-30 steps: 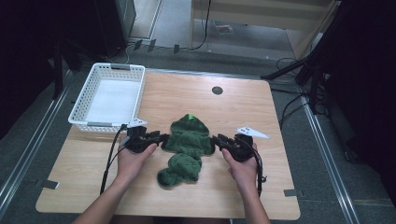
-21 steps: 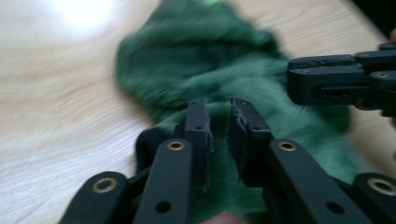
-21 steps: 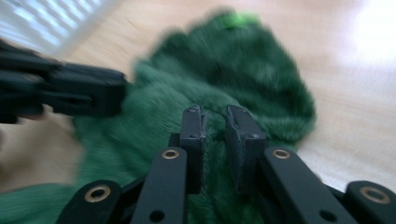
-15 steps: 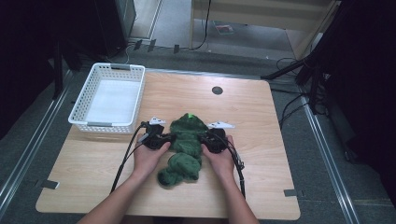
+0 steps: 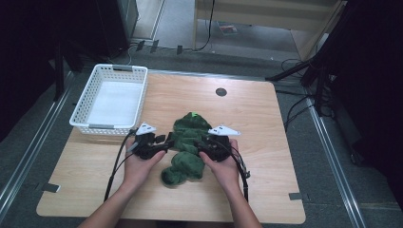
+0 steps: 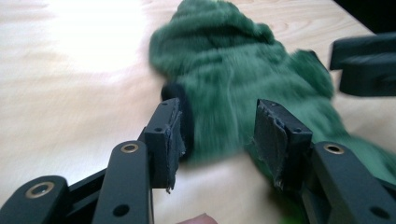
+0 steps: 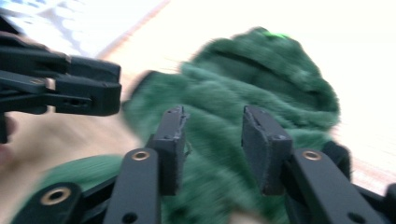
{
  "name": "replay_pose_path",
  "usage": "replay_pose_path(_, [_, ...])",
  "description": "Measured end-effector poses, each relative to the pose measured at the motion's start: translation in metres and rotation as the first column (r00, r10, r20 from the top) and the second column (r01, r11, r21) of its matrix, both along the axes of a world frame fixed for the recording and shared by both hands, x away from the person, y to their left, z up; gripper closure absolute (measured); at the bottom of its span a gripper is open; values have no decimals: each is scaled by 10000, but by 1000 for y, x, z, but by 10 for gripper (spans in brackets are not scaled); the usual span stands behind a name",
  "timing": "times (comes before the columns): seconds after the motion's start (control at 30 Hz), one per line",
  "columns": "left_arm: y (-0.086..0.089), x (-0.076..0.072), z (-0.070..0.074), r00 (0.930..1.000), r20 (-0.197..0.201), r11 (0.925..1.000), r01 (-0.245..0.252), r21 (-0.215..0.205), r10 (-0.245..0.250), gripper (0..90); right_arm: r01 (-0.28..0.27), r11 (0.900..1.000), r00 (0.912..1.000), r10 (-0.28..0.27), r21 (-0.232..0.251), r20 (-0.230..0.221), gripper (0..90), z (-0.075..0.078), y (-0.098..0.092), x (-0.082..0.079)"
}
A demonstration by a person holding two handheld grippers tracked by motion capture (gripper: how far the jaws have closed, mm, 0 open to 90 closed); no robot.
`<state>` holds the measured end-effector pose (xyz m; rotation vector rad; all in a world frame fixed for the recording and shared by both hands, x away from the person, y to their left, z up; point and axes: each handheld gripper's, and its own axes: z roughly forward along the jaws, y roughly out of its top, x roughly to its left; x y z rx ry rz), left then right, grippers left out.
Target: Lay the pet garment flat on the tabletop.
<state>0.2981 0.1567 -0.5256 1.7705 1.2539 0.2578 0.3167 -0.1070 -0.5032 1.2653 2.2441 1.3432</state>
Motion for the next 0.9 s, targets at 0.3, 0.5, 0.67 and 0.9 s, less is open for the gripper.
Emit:
replay_pose_path(0.3, [10,-54,-16,9919,-175,9917,1264,222,-1261,584,-1756,9841,9835,1765,268,-389,450,0,35,-43])
replay_pose_path(0.5, [5,-59,-28,9760,-502,9769,2129,175,-2119,723,-958,9906,9952,937,-972,-266,827,-15,49,-52])
replay_pose_path(0.67, [6,-58,-29,9754,-589,9767,2138,155,-2126,838,-145,9999,9997,145,-14,208,871,-3,15,-62])
replay_pose_path(0.9, [8,-58,-29,9750,-655,9768,2137,125,-2124,836,1703,9827,9854,-1693,723,-204,796,-6,-63,-87])
